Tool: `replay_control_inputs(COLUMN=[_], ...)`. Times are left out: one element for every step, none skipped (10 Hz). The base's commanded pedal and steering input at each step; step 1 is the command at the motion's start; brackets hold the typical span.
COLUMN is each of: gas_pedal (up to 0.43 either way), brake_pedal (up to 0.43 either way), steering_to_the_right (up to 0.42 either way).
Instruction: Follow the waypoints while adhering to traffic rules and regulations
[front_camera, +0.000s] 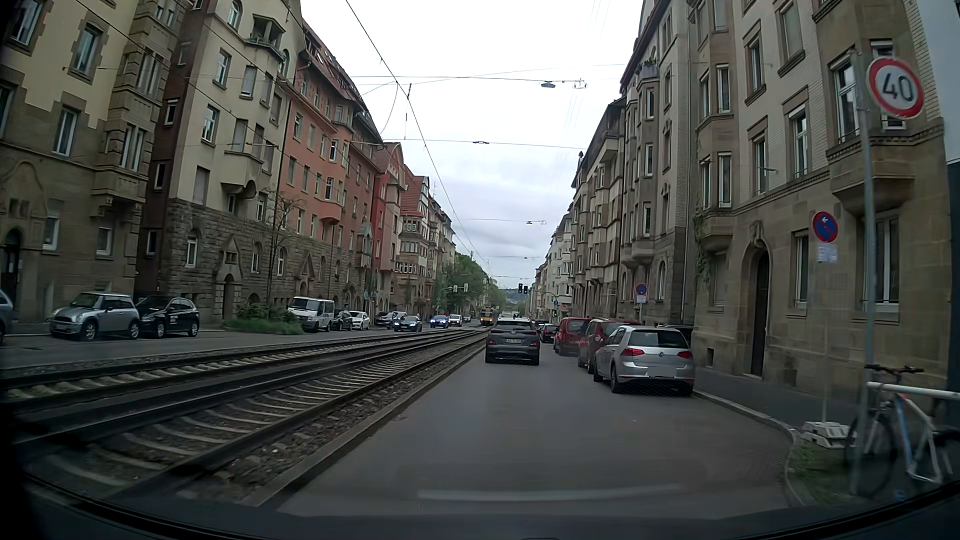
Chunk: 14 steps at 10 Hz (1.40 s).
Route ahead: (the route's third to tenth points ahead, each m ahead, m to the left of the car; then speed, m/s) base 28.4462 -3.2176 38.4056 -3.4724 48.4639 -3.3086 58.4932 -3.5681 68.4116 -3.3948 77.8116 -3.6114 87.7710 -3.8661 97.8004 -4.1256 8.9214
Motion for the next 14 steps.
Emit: replay_control_inputs(gas_pedal=[0.028, 0.028, 0.028, 0.028, 0.028, 0.028, 0.028, 0.028, 0.028, 0.028, 0.028, 0.000, 0.000, 0.000], brake_pedal=[0.000, 0.000, 0.000, 0.000, 0.000, 0.000, 0.000, 0.000, 0.000, 0.000, 0.000, 0.000, 0.000, 0.000], steering_to_the_right=[0.019, 0.016, 0.015, 0.014, 0.013, 0.011, 0.009, 0.006, 0.006, 0.004, 0.005, 0.004, 0.004, 0.003])
